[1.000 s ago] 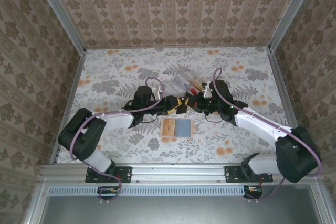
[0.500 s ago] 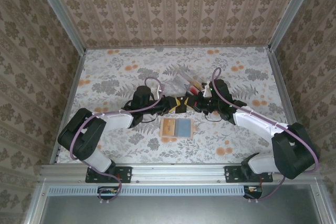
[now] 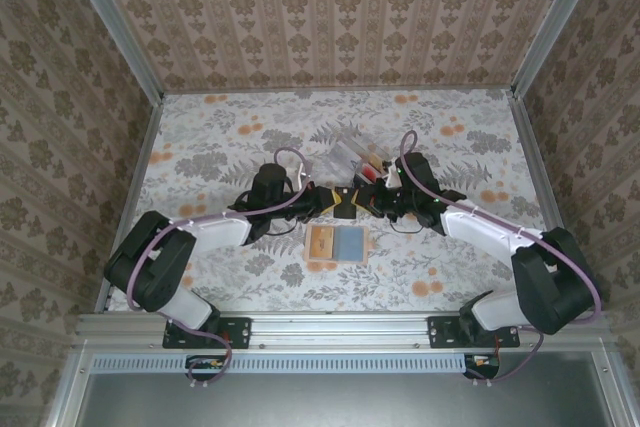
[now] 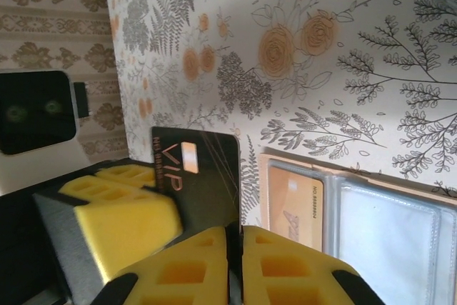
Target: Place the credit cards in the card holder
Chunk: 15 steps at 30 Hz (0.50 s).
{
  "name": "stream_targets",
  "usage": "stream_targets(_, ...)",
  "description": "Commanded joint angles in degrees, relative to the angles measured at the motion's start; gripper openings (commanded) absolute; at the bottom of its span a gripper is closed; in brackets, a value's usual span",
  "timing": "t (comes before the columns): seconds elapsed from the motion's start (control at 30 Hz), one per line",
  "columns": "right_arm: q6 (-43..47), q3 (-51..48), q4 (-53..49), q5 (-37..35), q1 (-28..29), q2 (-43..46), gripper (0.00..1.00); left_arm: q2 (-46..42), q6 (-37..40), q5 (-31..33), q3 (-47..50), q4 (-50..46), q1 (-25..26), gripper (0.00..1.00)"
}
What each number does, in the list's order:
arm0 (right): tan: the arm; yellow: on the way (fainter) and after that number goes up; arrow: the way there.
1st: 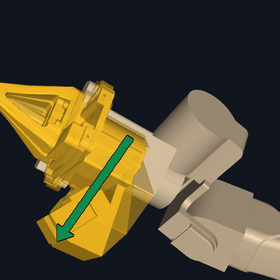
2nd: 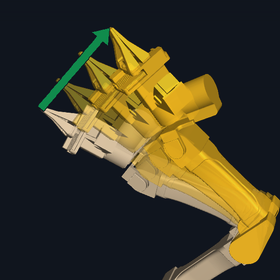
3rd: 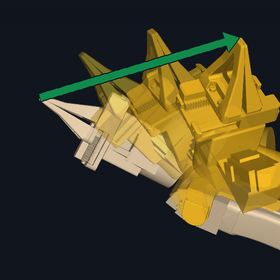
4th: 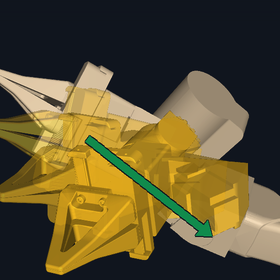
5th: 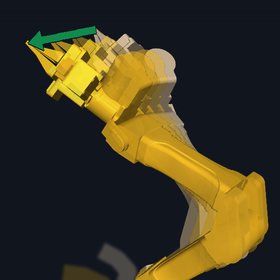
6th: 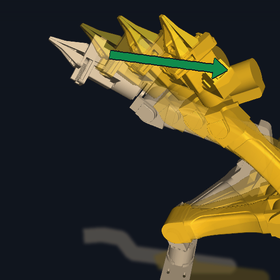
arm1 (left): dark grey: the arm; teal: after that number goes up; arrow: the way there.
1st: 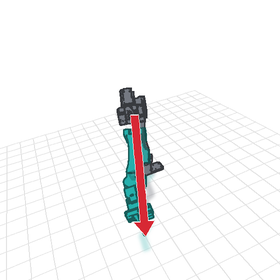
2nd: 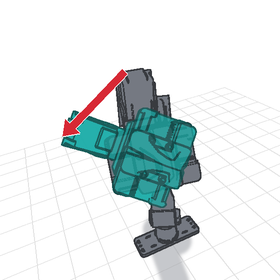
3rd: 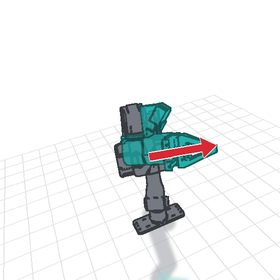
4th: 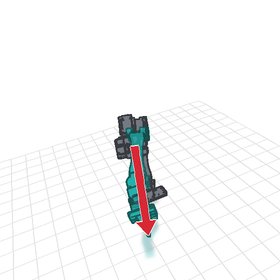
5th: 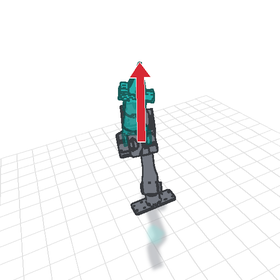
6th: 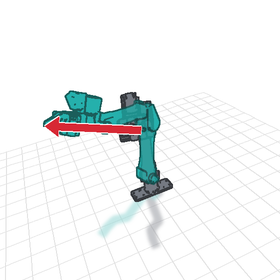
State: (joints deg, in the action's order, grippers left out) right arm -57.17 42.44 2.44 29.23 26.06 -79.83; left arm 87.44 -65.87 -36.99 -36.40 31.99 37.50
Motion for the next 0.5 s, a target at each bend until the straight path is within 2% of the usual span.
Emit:
stream_targets(0.0, 1.7, 1.9, -2.9, -0.4, -0.5, -1.3, 0.15, -2.3, 3.4, 1.1, 0.3, -3.8, 0.1, 0.06)
stream_targets(0.13, 3.8, 2.6, -6.9, -2.1, -0.1, -1.2, 0.21, -4.3, 6.0, 4.1, 0.5, -9.0, 0.3, 0.03)
stream_targets(0.33, 7.6, 4.9, -16.4, -9.1, 3.5, -2.1, 0.22, -7.0, 11.4, 10.2, 0.8, -19.8, 1.6, 0.01)
stream_targets(0.47, 7.5, 5.6, -19.1, -13.5, 7.4, -3.6, 0.22, -7.2, 13.4, 13.0, 0.7, -23.5, 3.7, 0.00)
